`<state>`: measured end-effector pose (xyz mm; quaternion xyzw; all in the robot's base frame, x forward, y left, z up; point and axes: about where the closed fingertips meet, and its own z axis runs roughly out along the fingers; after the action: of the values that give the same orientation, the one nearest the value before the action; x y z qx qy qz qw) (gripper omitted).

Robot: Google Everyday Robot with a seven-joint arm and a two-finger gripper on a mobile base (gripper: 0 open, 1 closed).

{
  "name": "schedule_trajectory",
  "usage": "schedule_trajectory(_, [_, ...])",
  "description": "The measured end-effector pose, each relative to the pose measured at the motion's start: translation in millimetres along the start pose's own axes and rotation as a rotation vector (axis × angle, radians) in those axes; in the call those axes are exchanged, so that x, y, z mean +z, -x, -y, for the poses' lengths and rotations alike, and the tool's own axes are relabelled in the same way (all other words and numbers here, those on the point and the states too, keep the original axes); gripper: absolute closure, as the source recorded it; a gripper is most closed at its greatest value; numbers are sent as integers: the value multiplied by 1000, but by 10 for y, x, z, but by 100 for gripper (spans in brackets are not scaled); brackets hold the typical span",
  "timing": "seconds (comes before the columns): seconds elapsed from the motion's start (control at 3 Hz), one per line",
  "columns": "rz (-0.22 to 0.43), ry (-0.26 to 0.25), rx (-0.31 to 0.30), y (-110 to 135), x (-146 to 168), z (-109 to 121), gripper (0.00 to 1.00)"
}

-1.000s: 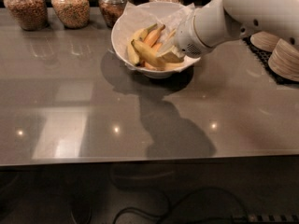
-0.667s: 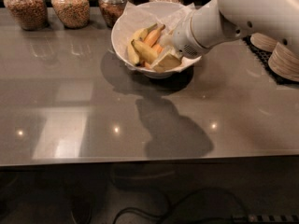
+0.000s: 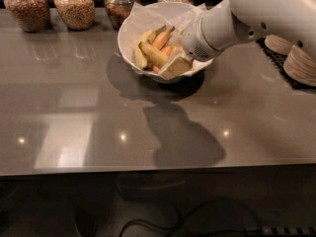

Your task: Pick banana from white bowl

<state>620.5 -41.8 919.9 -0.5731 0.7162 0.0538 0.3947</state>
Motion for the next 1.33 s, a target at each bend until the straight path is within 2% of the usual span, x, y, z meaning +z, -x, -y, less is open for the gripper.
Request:
schedule_trajectory(0.33, [-4, -9, 13, -7, 46, 68, 45])
schedule_trajectory(1.33, [-8, 4, 43, -49, 220, 81, 43])
